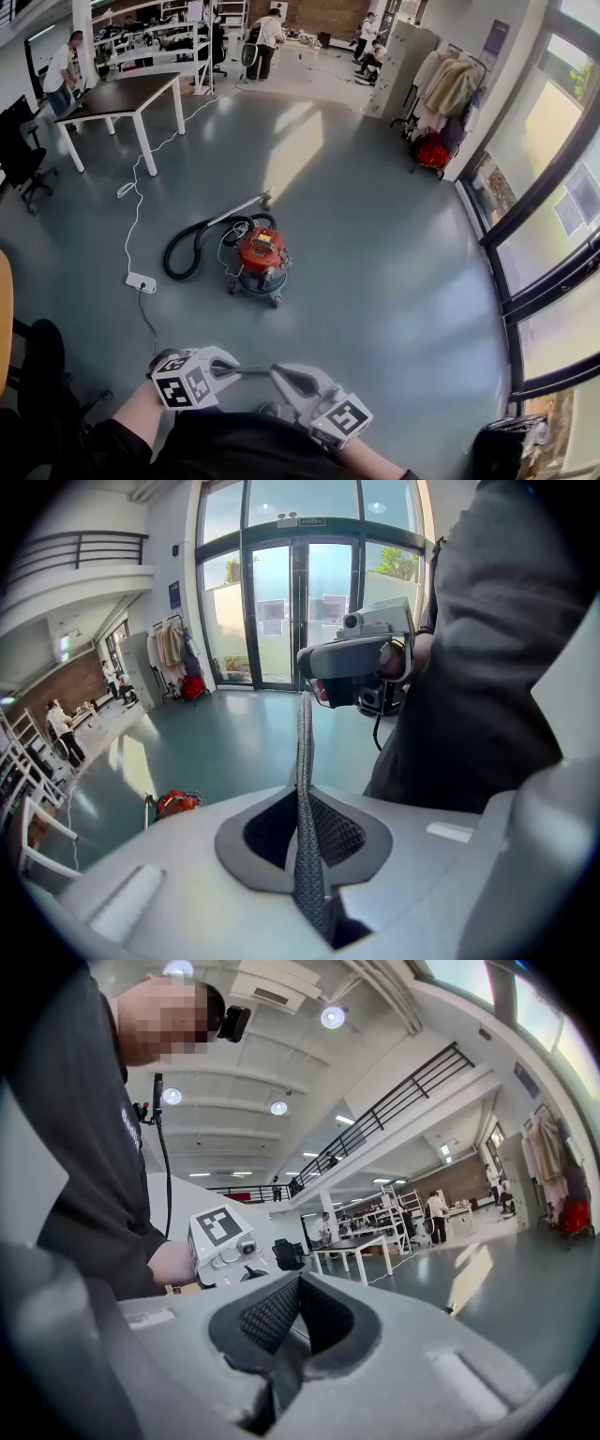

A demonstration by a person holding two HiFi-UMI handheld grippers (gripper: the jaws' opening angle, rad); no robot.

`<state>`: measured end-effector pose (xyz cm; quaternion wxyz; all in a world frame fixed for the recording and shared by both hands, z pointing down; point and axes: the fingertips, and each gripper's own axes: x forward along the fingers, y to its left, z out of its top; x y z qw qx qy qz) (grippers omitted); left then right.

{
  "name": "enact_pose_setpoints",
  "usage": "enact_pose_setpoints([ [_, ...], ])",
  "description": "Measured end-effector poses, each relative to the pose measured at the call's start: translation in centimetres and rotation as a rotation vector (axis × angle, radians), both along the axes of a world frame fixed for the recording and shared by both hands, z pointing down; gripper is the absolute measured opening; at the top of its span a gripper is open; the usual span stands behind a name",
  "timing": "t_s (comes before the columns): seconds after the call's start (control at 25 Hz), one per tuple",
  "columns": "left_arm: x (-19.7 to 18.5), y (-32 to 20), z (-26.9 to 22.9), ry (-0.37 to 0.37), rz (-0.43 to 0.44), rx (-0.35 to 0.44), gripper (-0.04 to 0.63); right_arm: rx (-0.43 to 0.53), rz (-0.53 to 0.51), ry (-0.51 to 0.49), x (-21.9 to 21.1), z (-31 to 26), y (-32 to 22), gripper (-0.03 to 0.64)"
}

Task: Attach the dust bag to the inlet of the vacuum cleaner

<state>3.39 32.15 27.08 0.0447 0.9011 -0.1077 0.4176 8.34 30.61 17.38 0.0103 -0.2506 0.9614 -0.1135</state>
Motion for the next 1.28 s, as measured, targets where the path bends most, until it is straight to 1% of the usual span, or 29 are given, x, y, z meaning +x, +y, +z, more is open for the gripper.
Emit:
enact_pose_setpoints([
  [0.28, 2.0, -0.4, 0.0, -0.007, -0.01, 0.014, 0.037, 0.013, -0.016, -0.023, 1.9, -0.3, 0.0, -0.006],
  [0.48, 3.6, -1.0, -0.5, -0.009, 0.018, 0.019, 0.037, 0.011, 0.005, -0.026, 3.2, -0.6, -0.4, -0.006],
  [0.6, 3.8, -1.5, -0.5, -0.009, 0.028, 0.019, 0.037, 0.001, 0.019, -0.02, 3.5, -0.2, -0.8, -0.006],
  [0.72, 3.6, -2.2, -0.3, -0.008, 0.047, 0.02, 0.037, -0.001, 0.041, -0.001, 3.5, 0.5, -1.5, -0.006],
  [0.96, 2.9, -4.7, -0.4, 0.013, 0.095, 0.014, 0.037, 0.005, 0.075, 0.012, 2.4, -0.6, -3.5, -0.006],
  [1.28, -0.3, -9.3, -0.2, 0.02, 0.158, 0.019, 0.037, -0.036, 0.123, 0.055, -0.9, -0.2, -8.1, -0.006],
])
